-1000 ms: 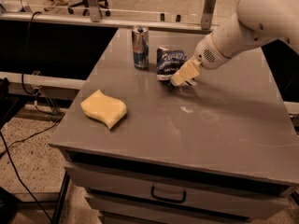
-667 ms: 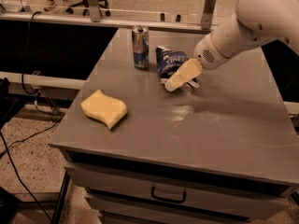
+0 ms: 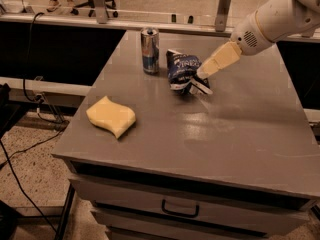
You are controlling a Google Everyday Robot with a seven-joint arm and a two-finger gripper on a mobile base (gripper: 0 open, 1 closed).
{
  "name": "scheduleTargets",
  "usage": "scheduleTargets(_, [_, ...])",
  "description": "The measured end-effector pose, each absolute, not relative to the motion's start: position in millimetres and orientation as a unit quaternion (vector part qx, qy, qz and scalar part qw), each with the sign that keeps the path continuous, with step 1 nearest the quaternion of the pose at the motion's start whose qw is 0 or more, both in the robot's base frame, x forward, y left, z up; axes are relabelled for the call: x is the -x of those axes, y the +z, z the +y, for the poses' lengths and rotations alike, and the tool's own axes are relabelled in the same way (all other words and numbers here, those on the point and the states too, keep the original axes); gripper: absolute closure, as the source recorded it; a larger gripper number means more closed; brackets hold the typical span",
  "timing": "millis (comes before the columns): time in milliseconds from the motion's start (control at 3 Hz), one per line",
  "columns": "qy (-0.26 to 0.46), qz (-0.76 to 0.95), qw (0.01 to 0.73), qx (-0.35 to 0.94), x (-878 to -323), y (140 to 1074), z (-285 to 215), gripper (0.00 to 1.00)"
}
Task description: Move blue chip bag near redbull can
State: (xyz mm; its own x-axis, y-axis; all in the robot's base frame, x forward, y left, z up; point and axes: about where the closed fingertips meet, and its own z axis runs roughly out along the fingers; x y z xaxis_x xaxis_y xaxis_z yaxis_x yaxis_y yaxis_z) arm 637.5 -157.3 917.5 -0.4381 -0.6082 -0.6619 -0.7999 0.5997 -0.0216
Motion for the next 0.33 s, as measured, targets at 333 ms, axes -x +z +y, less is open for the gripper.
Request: scheduleTargets(333, [0.149, 0.835, 0.321, 0.422, -637.5, 917.4, -157.3, 0.00])
